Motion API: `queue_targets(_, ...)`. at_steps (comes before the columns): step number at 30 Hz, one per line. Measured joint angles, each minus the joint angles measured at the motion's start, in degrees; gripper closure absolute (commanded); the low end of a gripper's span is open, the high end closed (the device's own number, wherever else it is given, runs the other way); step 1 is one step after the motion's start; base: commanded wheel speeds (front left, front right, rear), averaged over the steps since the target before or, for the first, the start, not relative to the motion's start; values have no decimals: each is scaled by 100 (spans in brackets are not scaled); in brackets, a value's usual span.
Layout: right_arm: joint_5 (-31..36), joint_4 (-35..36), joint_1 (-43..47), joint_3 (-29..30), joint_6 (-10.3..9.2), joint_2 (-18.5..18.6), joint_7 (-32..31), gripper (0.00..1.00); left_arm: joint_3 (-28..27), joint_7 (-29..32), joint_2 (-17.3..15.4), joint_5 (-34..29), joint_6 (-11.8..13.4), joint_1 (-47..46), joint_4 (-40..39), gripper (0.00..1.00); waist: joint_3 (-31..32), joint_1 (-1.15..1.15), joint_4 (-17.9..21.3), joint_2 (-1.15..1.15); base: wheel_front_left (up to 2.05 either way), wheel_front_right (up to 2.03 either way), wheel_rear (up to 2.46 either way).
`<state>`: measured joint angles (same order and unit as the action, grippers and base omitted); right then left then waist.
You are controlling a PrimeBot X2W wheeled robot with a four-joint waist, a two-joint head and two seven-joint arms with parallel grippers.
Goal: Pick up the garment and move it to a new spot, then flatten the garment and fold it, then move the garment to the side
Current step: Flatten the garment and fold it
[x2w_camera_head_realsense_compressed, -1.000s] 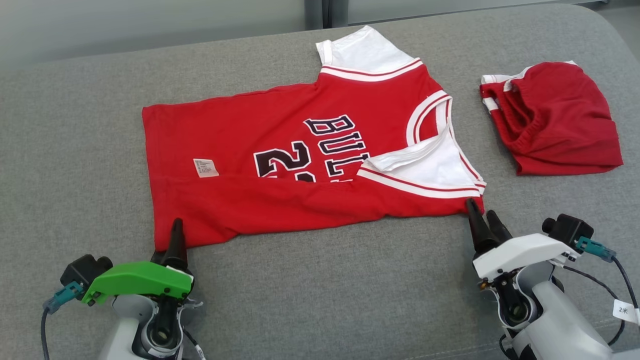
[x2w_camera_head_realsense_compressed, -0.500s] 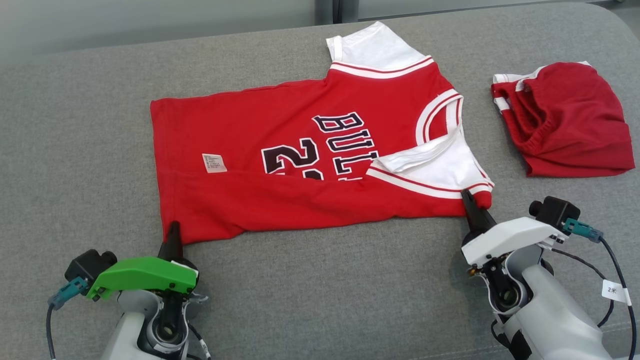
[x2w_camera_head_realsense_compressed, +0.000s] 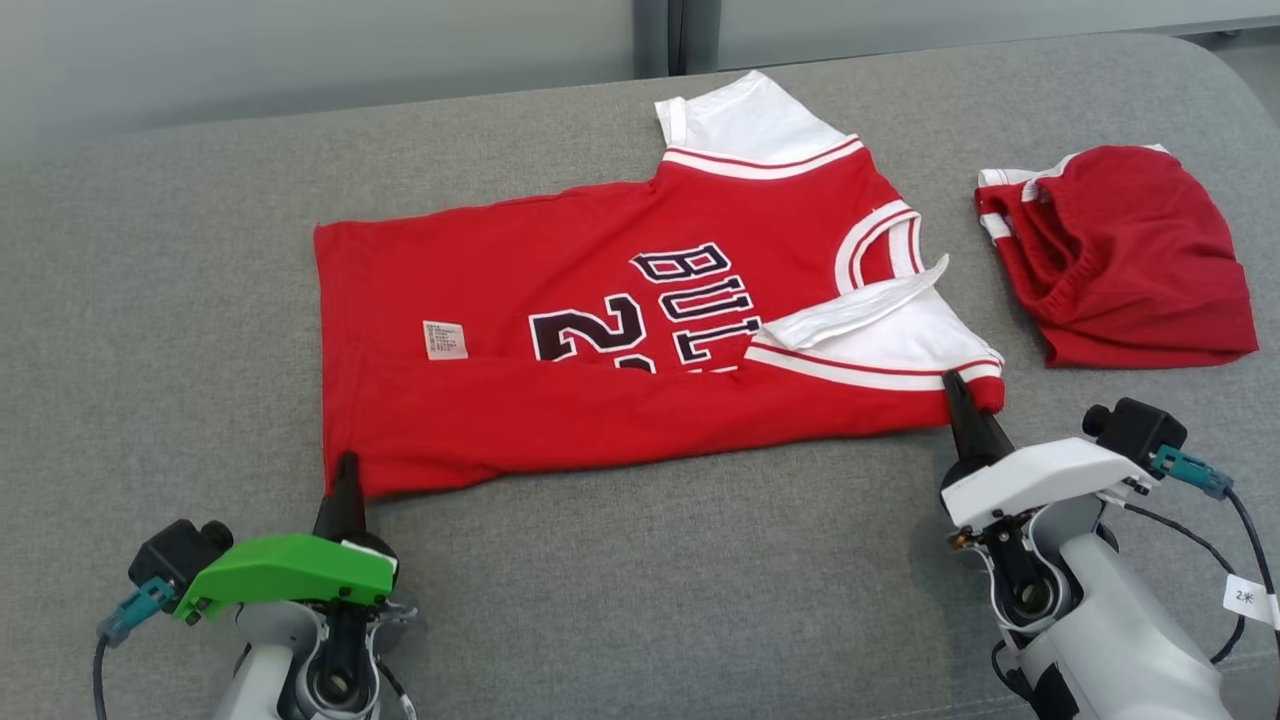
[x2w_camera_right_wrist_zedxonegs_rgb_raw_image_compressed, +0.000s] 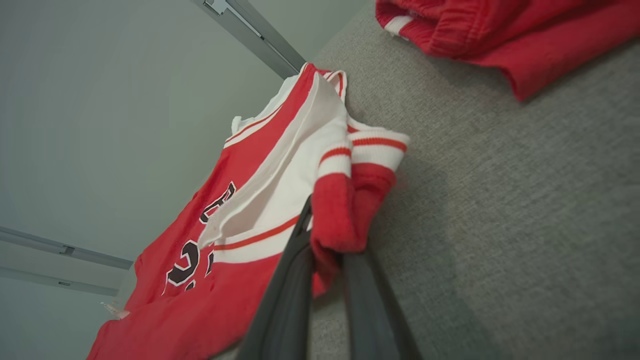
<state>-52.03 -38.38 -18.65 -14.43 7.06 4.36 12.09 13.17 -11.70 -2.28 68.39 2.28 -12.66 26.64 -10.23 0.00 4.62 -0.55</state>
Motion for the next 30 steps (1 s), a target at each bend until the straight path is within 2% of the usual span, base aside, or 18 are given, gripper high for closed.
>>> queue_targets(11,-60,641,697,-112,0,275,5,100,23,-47,-11,-10,-42,508,-560,100,332,0,-92,0,0,0,0)
queue_targets(16,-167,994,1260,-91,0,432,-4,100,205,-24,-52,-109,33,931,-867,100,457,0,-154,0,0,0,0)
queue_targets(21,-225,1382,1762,-88,0,538,-130,100,157,18,-135,-109,143,1281,-1266,100,524,0,-215,0,0,0,0)
queue_targets(25,-282,1694,2024,-146,0,604,-264,100,105,27,-269,-107,226,1616,-1496,100,567,0,-190,0,0,0,0)
queue_targets(30,-326,1885,2275,-158,-8,693,-398,100,171,187,-277,-96,292,1894,-1583,100,650,0,-151,0,0,0,0)
